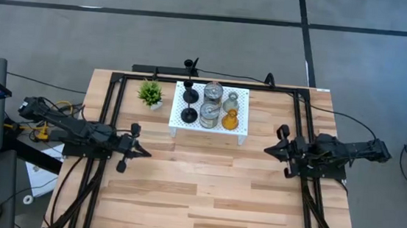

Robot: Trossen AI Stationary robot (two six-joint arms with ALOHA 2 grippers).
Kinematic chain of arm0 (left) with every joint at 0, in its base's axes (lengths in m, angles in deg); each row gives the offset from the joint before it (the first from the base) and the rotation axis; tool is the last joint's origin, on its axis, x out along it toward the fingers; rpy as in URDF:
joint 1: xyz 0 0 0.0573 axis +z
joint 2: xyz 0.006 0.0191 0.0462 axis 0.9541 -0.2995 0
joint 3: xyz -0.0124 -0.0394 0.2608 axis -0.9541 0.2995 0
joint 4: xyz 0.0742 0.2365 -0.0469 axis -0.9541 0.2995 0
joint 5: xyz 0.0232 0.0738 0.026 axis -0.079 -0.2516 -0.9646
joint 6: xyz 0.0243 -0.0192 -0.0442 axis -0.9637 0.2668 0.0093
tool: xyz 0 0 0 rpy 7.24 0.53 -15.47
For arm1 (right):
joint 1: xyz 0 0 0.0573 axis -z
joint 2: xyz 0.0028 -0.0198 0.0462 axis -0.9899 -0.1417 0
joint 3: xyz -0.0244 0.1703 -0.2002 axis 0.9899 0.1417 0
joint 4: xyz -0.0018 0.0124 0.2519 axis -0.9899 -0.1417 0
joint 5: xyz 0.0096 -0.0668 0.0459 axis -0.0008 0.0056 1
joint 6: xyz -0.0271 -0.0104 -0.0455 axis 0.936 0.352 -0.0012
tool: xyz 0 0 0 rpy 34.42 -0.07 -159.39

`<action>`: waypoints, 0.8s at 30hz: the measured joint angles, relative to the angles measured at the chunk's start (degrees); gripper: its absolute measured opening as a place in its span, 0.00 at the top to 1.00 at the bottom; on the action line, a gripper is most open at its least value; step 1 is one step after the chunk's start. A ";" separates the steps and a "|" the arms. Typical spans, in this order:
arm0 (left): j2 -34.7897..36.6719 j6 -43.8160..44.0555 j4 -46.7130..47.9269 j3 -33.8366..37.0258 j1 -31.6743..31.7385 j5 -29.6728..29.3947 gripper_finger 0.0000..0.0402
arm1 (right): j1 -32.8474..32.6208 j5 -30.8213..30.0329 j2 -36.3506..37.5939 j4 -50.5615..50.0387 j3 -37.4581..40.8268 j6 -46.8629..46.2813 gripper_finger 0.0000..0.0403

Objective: Pick & Place candle stick holders
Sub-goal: Return to Home Position

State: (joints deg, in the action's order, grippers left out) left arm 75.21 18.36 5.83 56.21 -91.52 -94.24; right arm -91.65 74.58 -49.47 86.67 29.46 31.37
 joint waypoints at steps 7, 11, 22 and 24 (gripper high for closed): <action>-0.78 2.10 -0.21 0.00 -0.02 0.54 0.99 | 0.00 0.00 -0.01 -6.76 0.00 -1.62 1.00; -1.99 3.76 -0.22 0.00 -0.02 0.54 0.99 | 0.07 -0.02 -0.22 -6.72 0.00 -2.29 1.00; -5.14 3.80 -0.66 0.00 -0.02 0.54 0.99 | 0.07 0.00 -0.24 -6.72 0.00 -2.29 1.00; -5.77 3.80 -0.75 0.00 -0.02 0.53 0.99 | 0.07 0.00 -0.24 -6.72 0.00 -2.29 1.00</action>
State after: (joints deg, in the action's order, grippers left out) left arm 69.44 22.16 5.08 56.21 -91.54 -93.71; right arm -91.59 74.58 -49.71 79.95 29.46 29.09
